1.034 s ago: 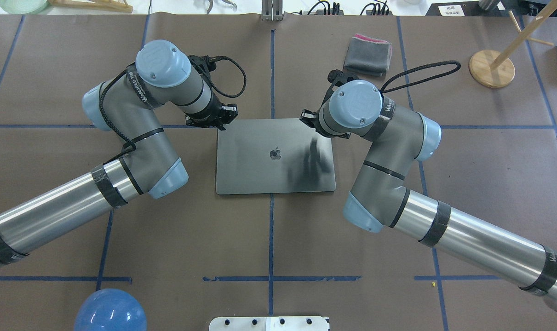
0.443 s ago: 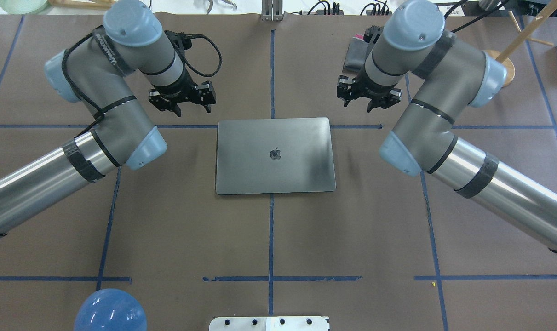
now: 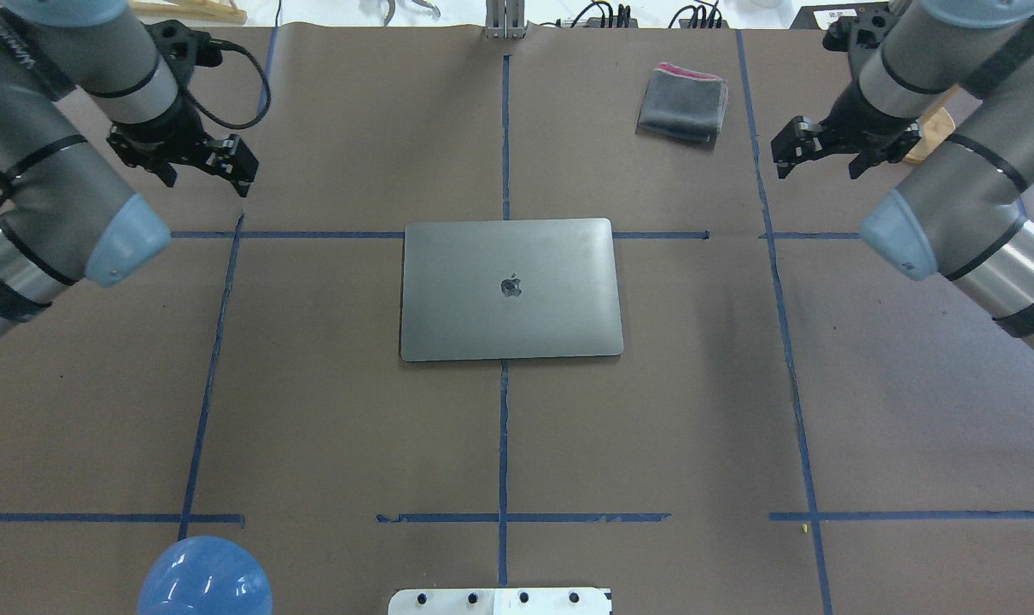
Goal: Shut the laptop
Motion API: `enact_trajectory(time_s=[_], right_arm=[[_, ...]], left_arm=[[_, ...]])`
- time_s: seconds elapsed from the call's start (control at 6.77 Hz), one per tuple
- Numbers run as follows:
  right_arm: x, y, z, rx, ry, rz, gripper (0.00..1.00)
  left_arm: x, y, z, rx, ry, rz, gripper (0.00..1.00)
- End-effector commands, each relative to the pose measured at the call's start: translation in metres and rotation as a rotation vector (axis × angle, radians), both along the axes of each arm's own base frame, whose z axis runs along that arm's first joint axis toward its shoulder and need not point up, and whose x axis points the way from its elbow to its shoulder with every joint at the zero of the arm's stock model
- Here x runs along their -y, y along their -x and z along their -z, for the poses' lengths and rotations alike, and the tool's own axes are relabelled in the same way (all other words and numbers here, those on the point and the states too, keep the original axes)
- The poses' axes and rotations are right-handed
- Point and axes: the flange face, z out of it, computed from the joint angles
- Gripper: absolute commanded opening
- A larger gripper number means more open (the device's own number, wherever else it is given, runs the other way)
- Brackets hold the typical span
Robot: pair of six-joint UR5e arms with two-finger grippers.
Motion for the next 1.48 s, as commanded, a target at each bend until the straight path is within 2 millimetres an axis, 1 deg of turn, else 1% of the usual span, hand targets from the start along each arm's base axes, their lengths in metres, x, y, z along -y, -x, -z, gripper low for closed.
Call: enact_trajectory(time_s=[0.0,0.15,0.3,0.44,0.59,0.74,0.89,1.03,1.18,1.33], right_arm=[[-0.019,-0.112,-0.085,-0.011,-0.064,0.108,1.0],[-0.043,-0.164,-0.121,-0.019,-0.09,0.137,1.0],[-0.067,-0.207,-0.157,-0.008,-0.097,0.162,1.0],[-0.102,-0.251,-0.198,-0.001,-0.068,0.149,1.0],[-0.125,-0.277,-0.219,0.028,-0.025,0.104,0.99],[-0.128,-0.29,-0.219,0.059,0.029,0.063,0.99],[-0.127,-0.291,-0.221,0.046,0.048,0.061,0.99],[-0.133,-0.291,-0.226,0.047,0.052,0.062,1.0],[-0.133,-0.291,-0.225,0.049,0.05,0.062,1.0],[-0.133,-0.29,-0.23,0.047,0.06,0.065,1.0]], left_arm=[[-0.01,0.133,-0.092,-0.012,-0.05,-0.105,1.0],[-0.023,0.201,-0.137,-0.016,-0.061,-0.113,1.0],[-0.035,0.249,-0.17,-0.001,-0.049,-0.1,1.0],[-0.065,0.295,-0.208,0.007,-0.029,-0.082,1.0],[-0.102,0.32,-0.244,-0.021,0.04,-0.041,1.0],[-0.127,0.316,-0.267,-0.131,0.117,-0.034,1.0],[-0.135,0.312,-0.273,-0.184,0.208,-0.024,1.0],[-0.135,0.313,-0.268,-0.182,0.205,-0.028,1.0],[-0.128,0.314,-0.257,-0.171,0.155,-0.035,1.0],[-0.13,0.313,-0.263,-0.169,0.168,-0.035,1.0]])
